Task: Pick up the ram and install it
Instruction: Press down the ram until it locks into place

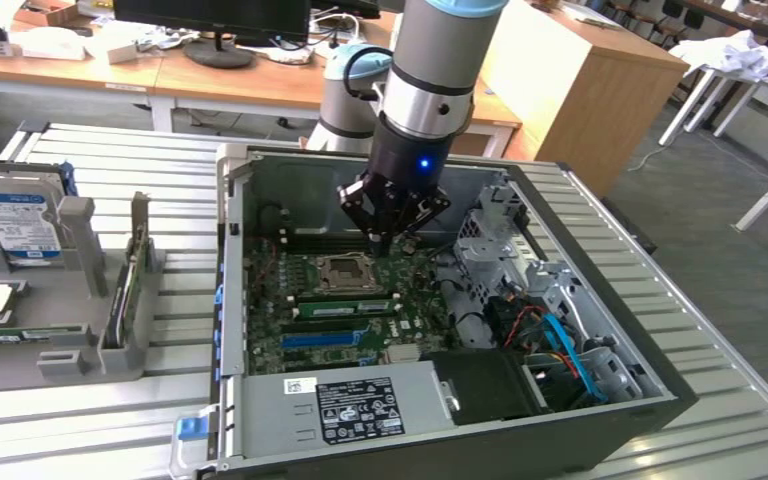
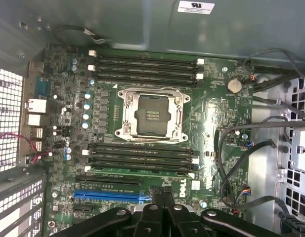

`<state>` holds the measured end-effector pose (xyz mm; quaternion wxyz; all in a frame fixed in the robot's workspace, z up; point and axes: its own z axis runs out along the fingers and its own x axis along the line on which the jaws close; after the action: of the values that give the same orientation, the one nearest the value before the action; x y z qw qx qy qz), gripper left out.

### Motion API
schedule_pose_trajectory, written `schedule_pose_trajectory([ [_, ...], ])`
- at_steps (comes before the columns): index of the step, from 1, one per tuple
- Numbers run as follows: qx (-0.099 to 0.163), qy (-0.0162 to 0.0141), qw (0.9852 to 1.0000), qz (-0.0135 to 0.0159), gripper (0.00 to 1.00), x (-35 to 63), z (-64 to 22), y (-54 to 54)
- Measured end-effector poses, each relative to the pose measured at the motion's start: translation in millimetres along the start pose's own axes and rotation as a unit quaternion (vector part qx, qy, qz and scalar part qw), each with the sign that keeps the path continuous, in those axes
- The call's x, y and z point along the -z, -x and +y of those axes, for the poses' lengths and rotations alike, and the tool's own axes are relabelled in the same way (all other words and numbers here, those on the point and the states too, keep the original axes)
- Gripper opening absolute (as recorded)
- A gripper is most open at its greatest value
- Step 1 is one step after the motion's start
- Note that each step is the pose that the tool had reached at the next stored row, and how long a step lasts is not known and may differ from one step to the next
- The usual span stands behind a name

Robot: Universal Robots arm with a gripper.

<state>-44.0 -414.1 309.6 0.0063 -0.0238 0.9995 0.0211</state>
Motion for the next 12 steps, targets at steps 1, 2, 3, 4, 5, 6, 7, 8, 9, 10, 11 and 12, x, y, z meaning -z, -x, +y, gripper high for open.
schedule_pose_trajectory([
  [1, 0.0, 0.0, 1.0, 0.0007, 0.11, 0.2, 0.0, 0.1],
  [2, 0.0, 0.0, 1.0, 0.0016, 0.11, 0.4, 0.0, 0.1],
  [3, -0.001, 0.0001, 1.0, 0.0026, 0.11, 0.6, 0.0, 0.2],
  [4, -0.001, 0.0001, 1.0, 0.0033, 0.11, 0.9, 0.0, 0.2],
  [5, -0.001, 0.0001, 1.0, 0.004, 0.11, 1.1, 0.0, 0.1],
  [6, -0.001, 0.0001, 1.0, 0.0041, 0.11, 1.1, 0.0, 0.1],
  [7, -0.001, 0.0001, 1.0, 0.0041, 0.11, 1.1, 0.0, 0.1],
  [8, -0.001, 0.0001, 1.0, 0.0042, 0.11, 1.1, 0.0, 0.2],
  [9, -0.001, 0.0001, 1.0, 0.0041, 0.11, 1.1, 0.0, 0.2],
  [10, -0.001, 0.0001, 1.0, 0.0042, 0.11, 1.1, 0.0, 0.2],
  [11, -0.001, 0.0001, 1.0, 0.0042, 0.11, 1.1, 0.0, 0.0],
  [12, -0.001, 0.0001, 1.0, 0.0041, 0.11, 1.1, 0.0, -0.2],
])
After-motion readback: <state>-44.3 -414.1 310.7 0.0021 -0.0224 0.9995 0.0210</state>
